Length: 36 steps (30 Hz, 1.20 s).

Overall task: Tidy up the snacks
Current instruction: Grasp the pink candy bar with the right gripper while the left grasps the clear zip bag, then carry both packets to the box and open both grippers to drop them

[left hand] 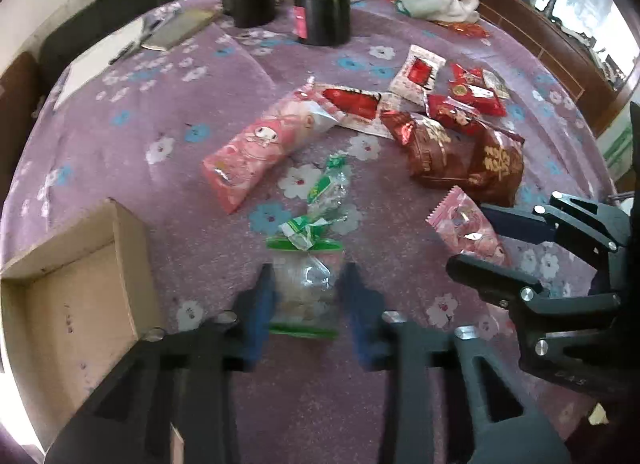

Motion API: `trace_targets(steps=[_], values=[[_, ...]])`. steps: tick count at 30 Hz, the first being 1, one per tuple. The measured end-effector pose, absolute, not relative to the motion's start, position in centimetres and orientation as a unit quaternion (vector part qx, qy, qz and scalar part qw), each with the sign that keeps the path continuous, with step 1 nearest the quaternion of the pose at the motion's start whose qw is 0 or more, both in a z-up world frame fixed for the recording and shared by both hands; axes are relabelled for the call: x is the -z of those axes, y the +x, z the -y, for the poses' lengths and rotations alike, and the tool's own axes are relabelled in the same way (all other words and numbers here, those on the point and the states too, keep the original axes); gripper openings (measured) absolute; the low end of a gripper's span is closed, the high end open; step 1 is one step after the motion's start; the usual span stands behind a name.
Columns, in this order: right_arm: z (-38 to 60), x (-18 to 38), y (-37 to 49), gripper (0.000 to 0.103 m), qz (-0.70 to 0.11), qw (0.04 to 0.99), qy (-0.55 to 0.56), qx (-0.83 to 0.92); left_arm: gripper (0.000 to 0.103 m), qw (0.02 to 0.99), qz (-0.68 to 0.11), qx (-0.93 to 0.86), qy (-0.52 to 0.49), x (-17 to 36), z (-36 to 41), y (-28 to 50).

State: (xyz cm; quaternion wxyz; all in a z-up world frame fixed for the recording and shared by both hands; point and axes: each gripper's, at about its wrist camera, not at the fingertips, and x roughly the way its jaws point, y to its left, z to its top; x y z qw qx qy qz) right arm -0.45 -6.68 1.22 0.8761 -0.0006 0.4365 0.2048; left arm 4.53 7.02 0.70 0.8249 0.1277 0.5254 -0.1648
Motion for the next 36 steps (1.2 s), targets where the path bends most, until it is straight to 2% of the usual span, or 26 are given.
trace_targets(steps=[10, 19, 23, 30, 36], values=[[6.8, -1.3, -0.6, 0.04, -0.432, 0.879, 0.004, -0.199, 0.029, 0.852, -0.491, 0.173, 0.065, -3.9, -8.5, 0.2], [6.8, -1.6, -1.2, 0.039, -0.436, 0.883, -0.004, -0.173, 0.029, 0.88, -0.441, 0.176, -0.023, -9.0, -14.9, -5.1], [5.8, -4.3, -3.5, 0.039, -0.424, 0.885, -0.006, -0.194, 0.029, 0.89, -0.429, 0.147, -0.043, -10.2, -18.5, -5.7], [0.1, -12.8, -5.5, 0.039, -0.37, 0.89, -0.033, -0.265, 0.029, 0.893, -0.425, 0.099, -0.113, -11.1, -25.4, -3.4], [-7.4, -13.7, -2.3, 0.039, -0.374, 0.877, -0.044, -0.298, 0.029, 0.876, -0.445, 0.067, -0.173, -8.9, -29.0, 0.2]])
